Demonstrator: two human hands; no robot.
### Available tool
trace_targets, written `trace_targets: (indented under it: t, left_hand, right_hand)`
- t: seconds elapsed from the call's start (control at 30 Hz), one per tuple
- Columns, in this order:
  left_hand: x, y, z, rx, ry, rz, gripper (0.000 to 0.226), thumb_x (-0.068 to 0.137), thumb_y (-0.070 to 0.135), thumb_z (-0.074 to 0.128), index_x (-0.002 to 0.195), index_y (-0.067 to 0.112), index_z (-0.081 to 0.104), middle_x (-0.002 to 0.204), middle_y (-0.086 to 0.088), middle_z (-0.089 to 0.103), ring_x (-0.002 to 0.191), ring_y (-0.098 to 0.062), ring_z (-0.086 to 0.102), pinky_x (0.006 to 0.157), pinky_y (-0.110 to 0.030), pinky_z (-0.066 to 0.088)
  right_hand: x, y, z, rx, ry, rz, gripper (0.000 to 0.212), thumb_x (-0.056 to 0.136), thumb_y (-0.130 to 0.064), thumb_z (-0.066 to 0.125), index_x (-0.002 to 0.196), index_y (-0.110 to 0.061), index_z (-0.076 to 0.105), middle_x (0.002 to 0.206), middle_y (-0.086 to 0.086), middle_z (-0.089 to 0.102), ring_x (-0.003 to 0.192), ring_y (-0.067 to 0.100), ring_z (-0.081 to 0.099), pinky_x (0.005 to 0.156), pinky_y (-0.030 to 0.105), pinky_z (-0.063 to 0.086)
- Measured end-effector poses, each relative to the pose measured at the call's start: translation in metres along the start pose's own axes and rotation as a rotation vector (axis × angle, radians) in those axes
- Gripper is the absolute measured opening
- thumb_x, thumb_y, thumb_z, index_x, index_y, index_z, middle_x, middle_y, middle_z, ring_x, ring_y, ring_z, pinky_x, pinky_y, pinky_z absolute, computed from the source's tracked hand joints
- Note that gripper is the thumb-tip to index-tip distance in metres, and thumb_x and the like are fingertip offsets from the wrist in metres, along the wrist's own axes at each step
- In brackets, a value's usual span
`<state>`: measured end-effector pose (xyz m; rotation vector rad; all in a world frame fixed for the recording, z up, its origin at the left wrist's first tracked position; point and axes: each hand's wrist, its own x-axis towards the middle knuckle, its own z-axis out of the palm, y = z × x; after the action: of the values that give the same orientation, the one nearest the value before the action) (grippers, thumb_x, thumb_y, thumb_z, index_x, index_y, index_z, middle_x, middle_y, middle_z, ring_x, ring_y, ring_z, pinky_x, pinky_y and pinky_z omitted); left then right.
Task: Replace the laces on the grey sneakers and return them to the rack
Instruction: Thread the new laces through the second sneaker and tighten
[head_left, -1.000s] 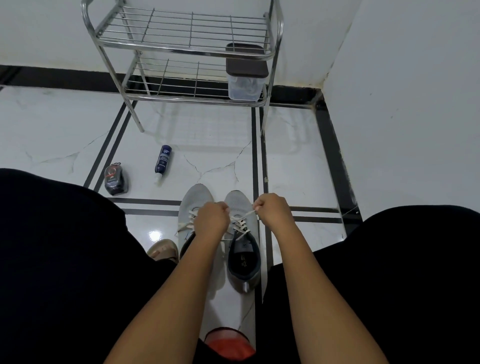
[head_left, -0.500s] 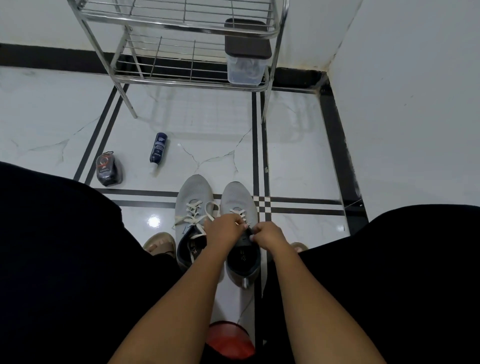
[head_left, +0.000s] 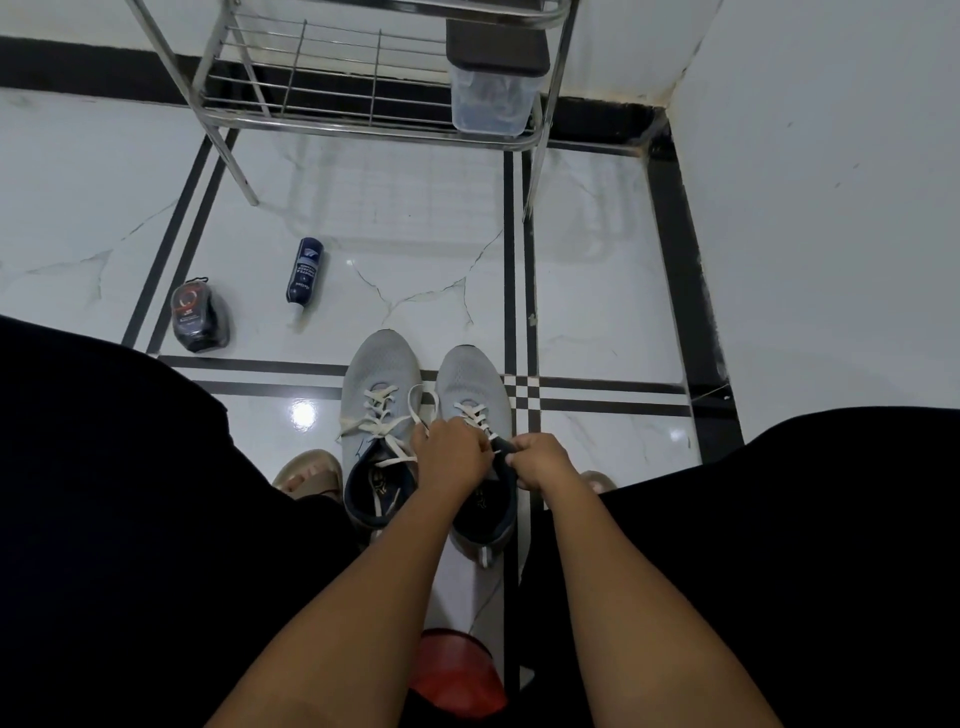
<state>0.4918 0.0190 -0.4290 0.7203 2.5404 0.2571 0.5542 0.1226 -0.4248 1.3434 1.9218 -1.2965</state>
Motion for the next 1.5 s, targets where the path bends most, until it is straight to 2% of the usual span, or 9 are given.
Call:
trace_targets:
  t: [0.2,0.4,0.5,0.67,0.8,0.97,1.07,1.3,1.5]
  left_hand:
    - [-0.001,0.006,0.002,0.067,0.048,0.035,0.025,0.092,0.035,0.050,0.101,0.027,0.072,0.108,-0.001,0.060,0.110,-0.024,0.049,0.110,-0.047,0.024]
    - [-0.017,-0.006,0.007,0.024,0.154,-0.153,0.042,0.083,0.033,0.065,0.116,0.020,0.044,0.119,-0.004,0.044,0.109,-0.025,0.044,0.091,-0.037,0.036]
    - [-0.024,-0.015,0.005,-0.015,0.209,-0.263,0.036,0.087,0.018,0.061,0.114,0.015,0.039,0.117,-0.009,0.044,0.101,-0.025,0.048,0.080,-0.033,0.042]
    - [-0.026,-0.023,0.005,-0.215,0.175,-0.261,0.036,0.092,0.009,0.051,0.122,0.007,0.033,0.111,-0.014,0.055,0.087,-0.034,0.063,0.063,-0.037,0.041]
    - [-0.023,-0.027,0.004,-0.157,0.071,-0.256,0.025,0.094,0.026,0.053,0.111,0.011,0.043,0.110,-0.011,0.060,0.096,-0.033,0.062,0.068,-0.037,0.042]
    - [-0.015,-0.026,-0.003,-0.145,-0.009,-0.245,0.029,0.094,0.038,0.054,0.107,0.012,0.052,0.110,-0.009,0.060,0.102,-0.029,0.059,0.070,-0.034,0.040]
    - [-0.013,-0.028,-0.002,-0.159,-0.028,-0.257,0.024,0.093,0.032,0.054,0.105,0.012,0.054,0.108,-0.010,0.062,0.102,-0.030,0.060,0.070,-0.034,0.040]
    - [-0.017,-0.030,-0.003,-0.184,-0.046,-0.260,0.020,0.092,0.027,0.055,0.100,0.009,0.057,0.101,-0.010,0.062,0.095,-0.030,0.061,0.067,-0.033,0.042]
    - [0.006,-0.036,-0.017,-0.580,-0.273,-0.258,0.020,0.096,0.023,0.052,0.083,0.011,0.063,0.085,-0.018,0.070,0.073,-0.028,0.065,0.081,-0.044,0.057]
  right_hand:
    - [-0.007,0.002,-0.005,0.613,-0.149,0.237,0.015,0.094,-0.011,0.051,0.103,-0.010,0.063,0.088,0.002,0.064,0.080,0.014,0.060,0.074,0.028,0.049]
    - [0.004,0.001,0.007,0.653,-0.043,0.236,0.028,0.089,-0.003,0.050,0.114,-0.005,0.063,0.098,0.011,0.068,0.078,0.016,0.063,0.065,0.026,0.053]
    - [-0.001,-0.003,0.005,0.714,0.029,0.231,0.031,0.093,-0.001,0.043,0.119,0.004,0.058,0.103,0.018,0.066,0.085,0.025,0.066,0.086,0.036,0.056]
    - [-0.021,-0.016,-0.065,1.057,0.425,0.125,0.039,0.101,-0.003,0.026,0.130,0.012,0.047,0.137,0.027,0.048,0.126,0.042,0.047,0.089,0.040,0.046]
    - [-0.026,-0.050,-0.113,1.115,1.080,-0.125,0.021,0.099,-0.008,0.029,0.113,-0.005,0.045,0.096,0.001,0.052,0.078,0.015,0.051,0.064,0.016,0.038]
    - [-0.016,-0.031,-0.045,0.094,0.453,-0.131,0.025,0.099,-0.024,0.040,0.106,-0.009,0.058,0.102,0.011,0.064,0.083,0.025,0.057,0.071,0.033,0.049]
    - [-0.003,-0.001,0.003,-0.052,0.108,0.002,0.025,0.093,-0.023,0.050,0.103,-0.006,0.065,0.108,0.014,0.067,0.089,0.028,0.061,0.077,0.032,0.050]
    - [-0.005,0.005,-0.024,0.129,0.384,0.320,0.028,0.093,-0.012,0.054,0.118,-0.001,0.060,0.124,0.017,0.061,0.114,0.033,0.058,0.086,0.033,0.047]
    - [-0.007,-0.005,0.000,-0.103,0.130,-0.039,0.039,0.092,-0.022,0.048,0.130,-0.015,0.053,0.128,0.011,0.057,0.114,0.032,0.055,0.090,0.032,0.047]
